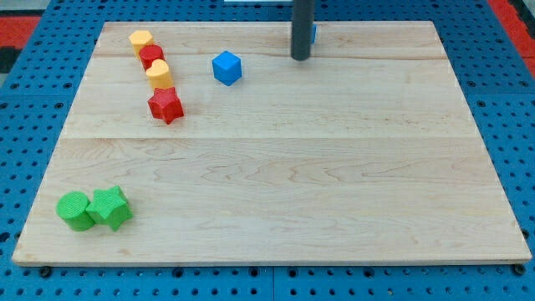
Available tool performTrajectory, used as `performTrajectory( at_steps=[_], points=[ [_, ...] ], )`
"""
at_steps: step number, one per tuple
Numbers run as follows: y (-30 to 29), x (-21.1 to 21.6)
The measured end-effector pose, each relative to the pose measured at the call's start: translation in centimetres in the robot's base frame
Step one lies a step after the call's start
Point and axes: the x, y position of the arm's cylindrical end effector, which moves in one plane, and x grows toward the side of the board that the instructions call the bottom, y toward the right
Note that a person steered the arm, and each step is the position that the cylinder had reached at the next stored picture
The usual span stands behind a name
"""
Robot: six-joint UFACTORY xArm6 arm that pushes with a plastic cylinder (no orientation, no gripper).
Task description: Move the blue cube towards the top center of the board
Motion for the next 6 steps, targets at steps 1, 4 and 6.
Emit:
performTrajectory(
  at_steps=[1, 4, 6],
  points=[
    [-0.7, 6.0],
    [-14.6, 7.2],
    [-13.5, 5.6]
  ],
)
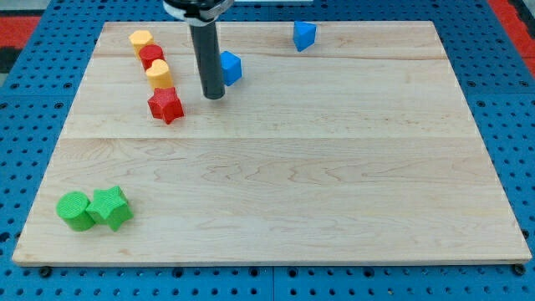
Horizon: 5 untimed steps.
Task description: Move the blue cube towards the top center of the board
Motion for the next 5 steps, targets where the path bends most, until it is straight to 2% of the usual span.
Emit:
performTrajectory(
  at_steps=[2, 3, 4, 5],
  points=[
    [0.2, -5.1],
    [2.9, -8.1],
    [5.6, -9.4],
    [5.7, -9.4]
  ],
)
